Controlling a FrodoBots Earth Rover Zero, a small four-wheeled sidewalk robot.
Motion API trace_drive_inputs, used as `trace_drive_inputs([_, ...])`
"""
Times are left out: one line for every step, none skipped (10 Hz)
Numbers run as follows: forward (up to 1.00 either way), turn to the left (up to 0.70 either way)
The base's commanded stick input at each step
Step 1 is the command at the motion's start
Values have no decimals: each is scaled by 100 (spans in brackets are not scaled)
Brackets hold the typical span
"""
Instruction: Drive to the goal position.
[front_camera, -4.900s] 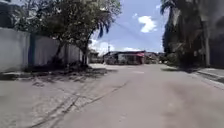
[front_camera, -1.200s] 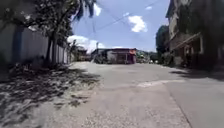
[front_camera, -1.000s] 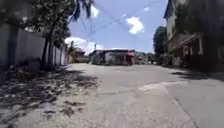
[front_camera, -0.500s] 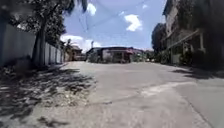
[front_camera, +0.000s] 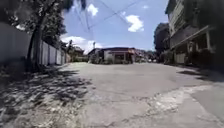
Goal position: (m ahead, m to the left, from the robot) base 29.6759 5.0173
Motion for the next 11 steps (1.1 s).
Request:
trace_drive_inputs([100,0])
trace_drive_inputs([100,0])
trace_drive_inputs([100,0])
trace_drive_inputs([100,0])
trace_drive_inputs([100,0])
trace_drive_inputs([100,0])
trace_drive_inputs([100,0])
trace_drive_inputs([100,0])
trace_drive_inputs([100,0])
trace_drive_inputs([100,0])
trace_drive_inputs([100,0])
